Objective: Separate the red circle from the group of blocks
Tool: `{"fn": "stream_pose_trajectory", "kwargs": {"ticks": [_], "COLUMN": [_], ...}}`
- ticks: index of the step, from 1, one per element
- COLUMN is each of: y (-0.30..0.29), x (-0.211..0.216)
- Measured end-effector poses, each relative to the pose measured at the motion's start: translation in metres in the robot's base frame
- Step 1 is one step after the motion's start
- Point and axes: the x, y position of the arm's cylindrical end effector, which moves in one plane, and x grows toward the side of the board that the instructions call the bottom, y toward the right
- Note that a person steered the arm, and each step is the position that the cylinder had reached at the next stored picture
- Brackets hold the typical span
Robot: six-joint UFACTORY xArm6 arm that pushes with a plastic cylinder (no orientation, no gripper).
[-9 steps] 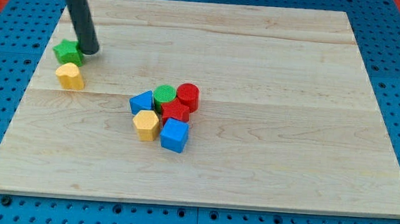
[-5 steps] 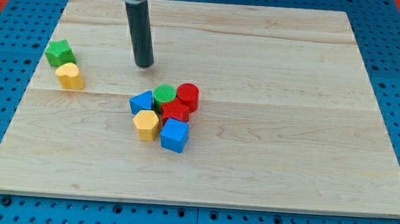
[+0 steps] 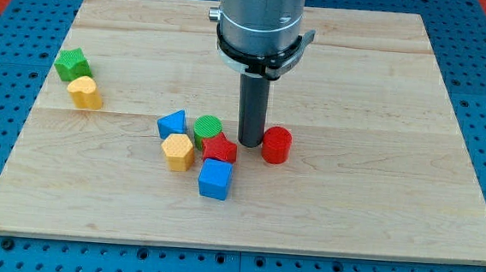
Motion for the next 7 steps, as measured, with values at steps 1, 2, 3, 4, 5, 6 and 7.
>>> {"fn": "stream_pose_trajectory", "kwargs": {"ticks": [1,2,3,4,5,6,7], "y": [-0.0001,-0.0001,-0.0001,-0.0001,-0.0001,-0.0001,-0.0007], "x": [0.0000,0.0000,-0.0004,-0.0013,-0.0028,-0.0044,0.0000]}}
